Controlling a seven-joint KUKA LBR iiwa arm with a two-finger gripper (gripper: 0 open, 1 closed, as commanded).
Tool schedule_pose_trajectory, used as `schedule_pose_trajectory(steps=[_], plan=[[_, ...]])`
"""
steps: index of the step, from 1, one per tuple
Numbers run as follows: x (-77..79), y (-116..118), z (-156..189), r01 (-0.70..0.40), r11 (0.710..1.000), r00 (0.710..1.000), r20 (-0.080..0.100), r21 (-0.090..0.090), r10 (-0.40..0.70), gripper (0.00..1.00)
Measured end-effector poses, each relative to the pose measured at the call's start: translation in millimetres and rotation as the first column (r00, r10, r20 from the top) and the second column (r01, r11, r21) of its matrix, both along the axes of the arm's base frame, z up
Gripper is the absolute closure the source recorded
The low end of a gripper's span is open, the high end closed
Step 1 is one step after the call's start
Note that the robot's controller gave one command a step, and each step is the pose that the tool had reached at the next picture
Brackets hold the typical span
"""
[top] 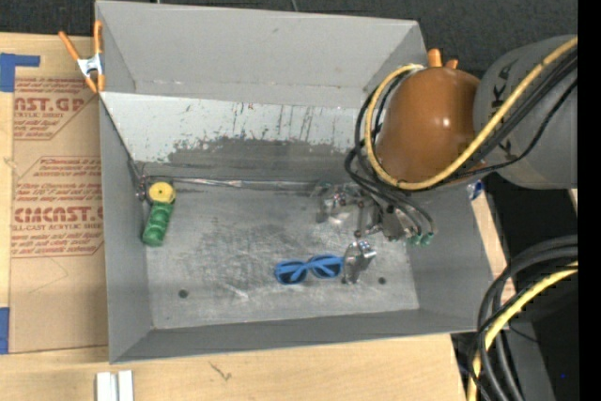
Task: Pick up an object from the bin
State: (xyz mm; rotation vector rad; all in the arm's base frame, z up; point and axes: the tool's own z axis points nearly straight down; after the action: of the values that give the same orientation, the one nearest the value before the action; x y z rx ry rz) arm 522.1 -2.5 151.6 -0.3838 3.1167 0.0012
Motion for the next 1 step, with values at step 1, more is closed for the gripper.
schedule_pose_trajectory(steps=[1], plan=[[13.0, 6.9, -64.5, 0.02, 1.0, 1.0, -0.005, 0.001, -0.02, 0.0]])
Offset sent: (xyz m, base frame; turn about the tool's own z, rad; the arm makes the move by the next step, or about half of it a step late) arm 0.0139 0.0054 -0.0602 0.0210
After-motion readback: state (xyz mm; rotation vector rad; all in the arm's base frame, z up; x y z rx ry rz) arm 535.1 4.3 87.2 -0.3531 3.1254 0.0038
